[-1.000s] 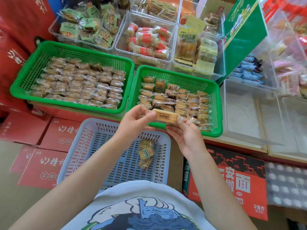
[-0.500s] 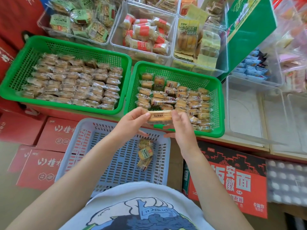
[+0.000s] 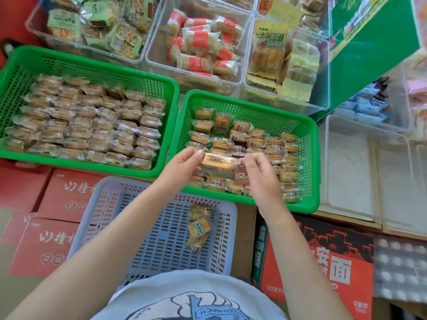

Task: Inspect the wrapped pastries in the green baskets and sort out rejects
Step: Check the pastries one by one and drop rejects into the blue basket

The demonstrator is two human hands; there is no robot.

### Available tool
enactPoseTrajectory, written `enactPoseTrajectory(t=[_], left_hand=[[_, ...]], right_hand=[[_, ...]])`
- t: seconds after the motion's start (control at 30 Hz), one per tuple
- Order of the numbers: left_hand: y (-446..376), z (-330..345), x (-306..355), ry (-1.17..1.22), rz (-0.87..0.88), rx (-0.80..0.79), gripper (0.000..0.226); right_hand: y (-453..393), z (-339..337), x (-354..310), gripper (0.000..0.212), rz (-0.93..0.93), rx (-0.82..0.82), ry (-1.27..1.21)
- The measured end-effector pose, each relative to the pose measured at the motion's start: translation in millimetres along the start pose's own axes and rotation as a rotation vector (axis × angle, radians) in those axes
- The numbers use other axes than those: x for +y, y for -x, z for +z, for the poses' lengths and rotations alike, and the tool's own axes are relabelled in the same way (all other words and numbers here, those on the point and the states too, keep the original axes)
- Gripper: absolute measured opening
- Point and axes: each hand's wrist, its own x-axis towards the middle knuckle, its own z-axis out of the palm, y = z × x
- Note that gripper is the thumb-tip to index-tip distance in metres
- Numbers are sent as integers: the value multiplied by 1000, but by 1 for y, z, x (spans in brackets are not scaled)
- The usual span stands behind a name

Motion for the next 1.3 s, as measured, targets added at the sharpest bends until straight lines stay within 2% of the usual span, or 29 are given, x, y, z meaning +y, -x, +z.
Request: enactPoseTrajectory(t=[0.03,0.1,0.13,0.2,0.27,0.33,0.4,0.43,0.57,0.63,0.77,0.83,0.93,1.13,1.3], left_hand=[[-9,1,2,-21,-2,7,27],[-27,5,7,-35,-4,37,26],[-36,7,10,-51,0,66,26],[-55,11,14,-189,62,168,23],[-76,6,6,-567,241,276,23],[-95,-6,-14,-1015,438,275,36],[-104,-15,-30,-1295,449,181,47],[-107,-17,-35,-1352,430,157,50],[-110,-18,-37,-1339,444,156,56],[-110,-18,-37,-1364,442,156,59],[-110,-18,-38,-1374,442,173,61],[-110,-18,-37,-1363,439,181,61],[-109,-17,-38,-1345,454,196,59],[-109,-16,-38,-1323,460,210,57],[-110,-17,-39,-1323,466,220,57]], right_hand=[[-9,-4,-1,28,-9,-50,35],[-29,-8,-2,43,-36,-146,268],[-40,-9,-3,42,-57,-149,389],[-63,-9,-6,32,-102,-85,478],[-87,-9,-10,28,-126,40,501],[-112,-8,-8,29,-164,144,545],[-134,-6,-5,30,-185,164,619],[-144,-4,-3,31,-197,144,671],[-171,5,13,42,-299,-4,997],[-174,12,17,45,-371,-27,1096],[-181,23,19,24,-513,13,1159],[-189,24,21,16,-515,28,1150],[-206,25,20,19,-490,82,1122],[-233,33,16,30,-348,17,1235],[-237,36,14,22,-324,31,1263]])
